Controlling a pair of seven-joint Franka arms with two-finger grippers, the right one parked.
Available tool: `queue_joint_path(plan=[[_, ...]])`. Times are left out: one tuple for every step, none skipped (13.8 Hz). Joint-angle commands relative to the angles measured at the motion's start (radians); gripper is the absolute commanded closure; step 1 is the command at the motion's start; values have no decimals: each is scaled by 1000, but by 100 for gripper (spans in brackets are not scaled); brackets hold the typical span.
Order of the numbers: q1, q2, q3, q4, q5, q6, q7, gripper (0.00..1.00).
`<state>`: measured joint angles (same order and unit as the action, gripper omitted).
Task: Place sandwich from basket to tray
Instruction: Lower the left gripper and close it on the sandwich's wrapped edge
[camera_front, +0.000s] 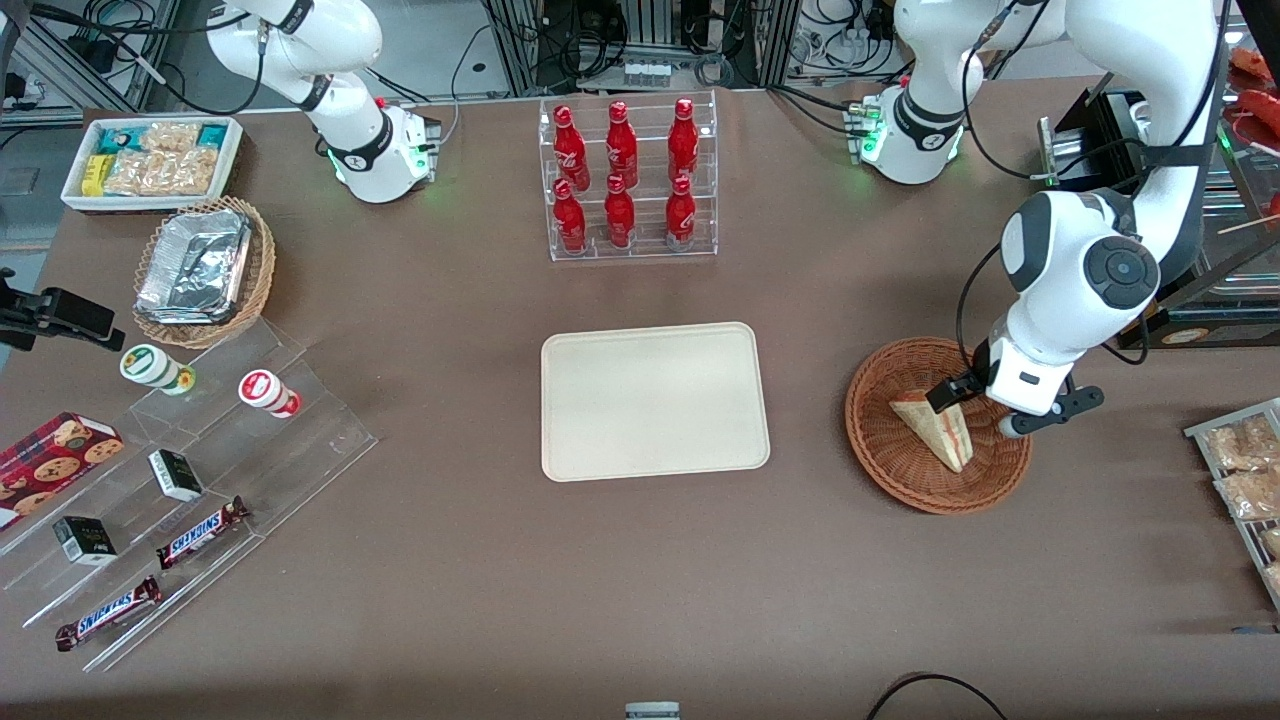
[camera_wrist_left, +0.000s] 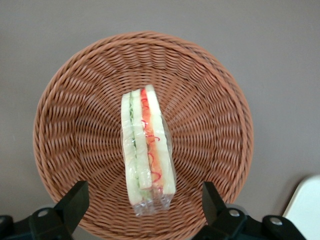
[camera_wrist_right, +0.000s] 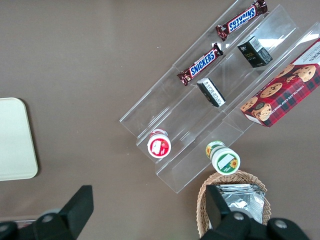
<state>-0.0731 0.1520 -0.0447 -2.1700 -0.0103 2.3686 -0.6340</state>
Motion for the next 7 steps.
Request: queue_joint_path(plan=[[-13, 15, 3, -16, -7, 55, -248, 0], [-13, 18, 3, -19, -7, 55, -248, 0], [-13, 18, 3, -22, -7, 61, -248, 0], [-13, 23, 3, -22, -7, 64, -250, 0], [-13, 35, 3, -22, -7, 66, -251, 0], [-13, 47, 3, -21, -7, 67, -253, 0], [-13, 61, 3, -21, -8, 80, -253, 0]])
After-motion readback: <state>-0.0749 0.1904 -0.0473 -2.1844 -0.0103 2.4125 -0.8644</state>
